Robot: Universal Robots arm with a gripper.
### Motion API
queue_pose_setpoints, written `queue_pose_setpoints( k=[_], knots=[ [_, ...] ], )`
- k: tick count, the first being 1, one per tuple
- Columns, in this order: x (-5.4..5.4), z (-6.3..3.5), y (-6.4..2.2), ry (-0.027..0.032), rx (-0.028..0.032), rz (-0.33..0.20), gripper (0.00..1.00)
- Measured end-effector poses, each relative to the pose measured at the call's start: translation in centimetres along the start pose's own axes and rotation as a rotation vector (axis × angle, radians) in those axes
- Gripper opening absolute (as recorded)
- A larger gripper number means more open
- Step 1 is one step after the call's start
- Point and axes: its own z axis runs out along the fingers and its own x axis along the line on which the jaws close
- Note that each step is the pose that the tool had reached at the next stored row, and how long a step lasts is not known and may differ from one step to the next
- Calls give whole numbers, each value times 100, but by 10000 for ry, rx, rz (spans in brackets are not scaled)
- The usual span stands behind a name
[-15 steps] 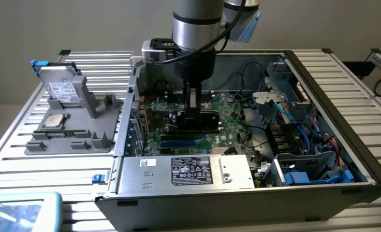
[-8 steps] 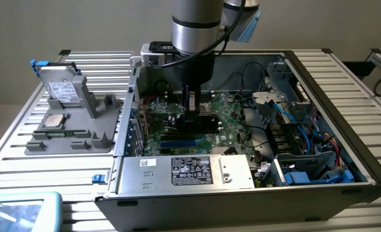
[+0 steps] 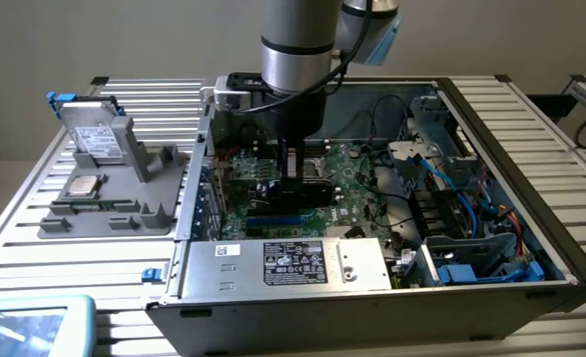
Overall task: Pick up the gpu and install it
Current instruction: 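Insert the gpu into the slot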
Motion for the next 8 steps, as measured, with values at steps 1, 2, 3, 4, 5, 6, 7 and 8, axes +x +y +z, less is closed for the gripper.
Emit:
queue_pose_setpoints(
  k=[1, 2, 3, 4, 5, 6, 7, 8],
  knots=[
    [-1, 15, 1, -1, 0, -1, 27],
    [-1, 28, 3, -1, 0, -1, 27],
    [-1, 41, 4, 0, 0, -1, 27],
    [-1, 53, 6, 0, 0, -1, 27],
    [0, 63, 9, 0, -1, 0, 27],
    [3, 70, 11, 1, -2, 0, 27],
    [6, 78, 13, 1, -4, -1, 27],
    [10, 84, 17, 0, -4, -2, 27]
  ],
)
